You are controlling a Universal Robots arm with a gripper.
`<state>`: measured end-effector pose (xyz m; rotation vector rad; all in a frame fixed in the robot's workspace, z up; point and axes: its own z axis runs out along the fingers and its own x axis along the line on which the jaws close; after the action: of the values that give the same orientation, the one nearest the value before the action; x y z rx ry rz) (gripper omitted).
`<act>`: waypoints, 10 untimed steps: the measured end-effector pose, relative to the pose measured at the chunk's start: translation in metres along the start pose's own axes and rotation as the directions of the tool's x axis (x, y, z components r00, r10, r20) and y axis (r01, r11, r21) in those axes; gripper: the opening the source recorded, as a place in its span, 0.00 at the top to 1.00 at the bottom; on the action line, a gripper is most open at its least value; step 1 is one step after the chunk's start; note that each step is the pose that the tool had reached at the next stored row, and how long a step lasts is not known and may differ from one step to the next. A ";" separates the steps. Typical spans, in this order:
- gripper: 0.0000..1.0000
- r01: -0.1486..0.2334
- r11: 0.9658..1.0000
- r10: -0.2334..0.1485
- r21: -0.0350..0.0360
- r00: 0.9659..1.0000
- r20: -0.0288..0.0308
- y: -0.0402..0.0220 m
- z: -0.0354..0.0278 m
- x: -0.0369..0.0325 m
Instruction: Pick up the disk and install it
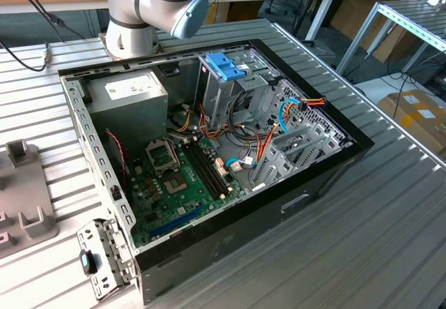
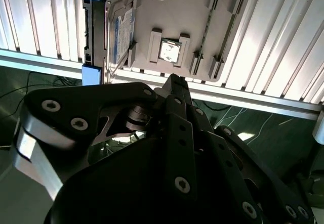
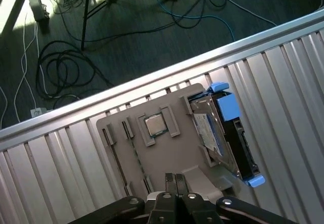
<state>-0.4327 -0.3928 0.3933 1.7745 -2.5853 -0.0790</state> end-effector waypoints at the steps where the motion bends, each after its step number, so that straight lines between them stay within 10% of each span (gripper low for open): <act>1: 0.89 0.005 1.000 -0.005 0.000 1.000 0.000 0.0001 0.0000 -0.0001; 10: 0.89 0.035 0.999 -0.035 -0.001 0.999 -0.002 0.0000 0.0000 0.0000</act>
<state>-0.4327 -0.3928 0.3932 1.8193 -2.5529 -0.0788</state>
